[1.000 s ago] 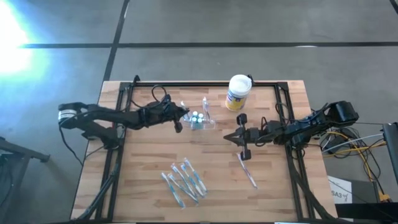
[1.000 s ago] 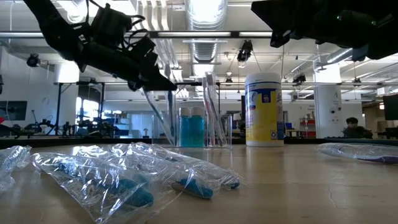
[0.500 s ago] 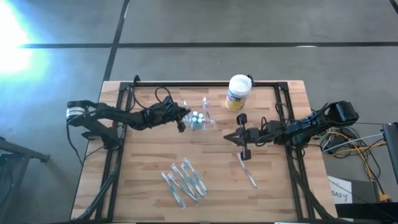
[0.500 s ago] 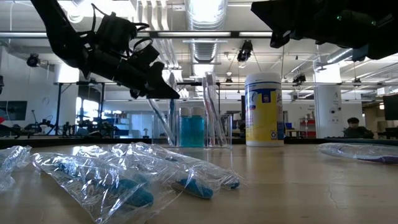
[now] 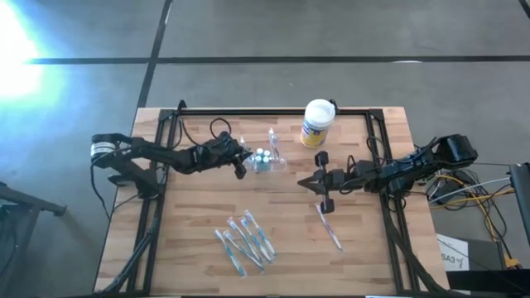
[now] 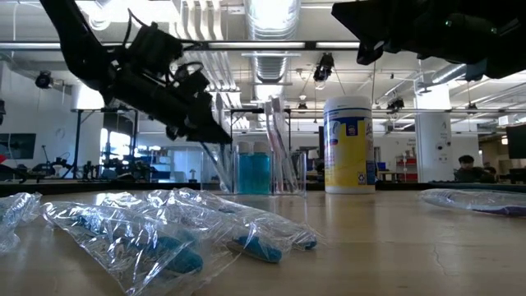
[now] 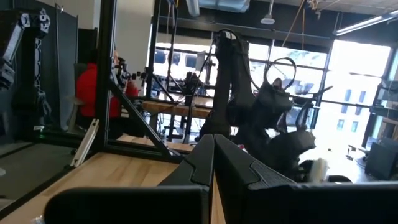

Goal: Pick & Place toothbrushing station
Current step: Put the blue toothbrush into the transparent organizer

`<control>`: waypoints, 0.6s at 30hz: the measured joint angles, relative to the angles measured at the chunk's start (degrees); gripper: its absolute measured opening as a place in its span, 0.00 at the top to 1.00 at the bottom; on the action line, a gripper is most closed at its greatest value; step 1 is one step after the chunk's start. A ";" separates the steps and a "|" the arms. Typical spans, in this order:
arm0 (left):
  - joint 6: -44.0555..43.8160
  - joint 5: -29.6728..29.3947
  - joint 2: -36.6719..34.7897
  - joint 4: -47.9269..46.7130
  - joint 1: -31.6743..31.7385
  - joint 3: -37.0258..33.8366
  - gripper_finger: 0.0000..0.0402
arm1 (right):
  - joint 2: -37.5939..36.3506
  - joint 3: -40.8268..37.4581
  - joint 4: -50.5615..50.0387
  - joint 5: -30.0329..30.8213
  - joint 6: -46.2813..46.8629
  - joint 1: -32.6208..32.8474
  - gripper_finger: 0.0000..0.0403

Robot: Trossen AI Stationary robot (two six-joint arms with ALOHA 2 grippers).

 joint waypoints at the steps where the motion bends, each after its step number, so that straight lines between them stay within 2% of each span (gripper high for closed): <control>1: -0.10 -0.03 -0.56 -0.22 0.00 0.02 0.74 | 0.00 0.00 -0.02 -0.01 0.02 0.00 0.98; 9: -0.26 -0.05 -3.47 -2.37 0.00 0.13 0.54 | 0.00 0.00 -0.06 -0.01 0.02 0.00 0.98; 18: 3.11 0.09 -16.44 -13.71 -0.11 0.15 0.48 | 0.00 0.00 -0.73 -0.01 0.02 0.00 0.98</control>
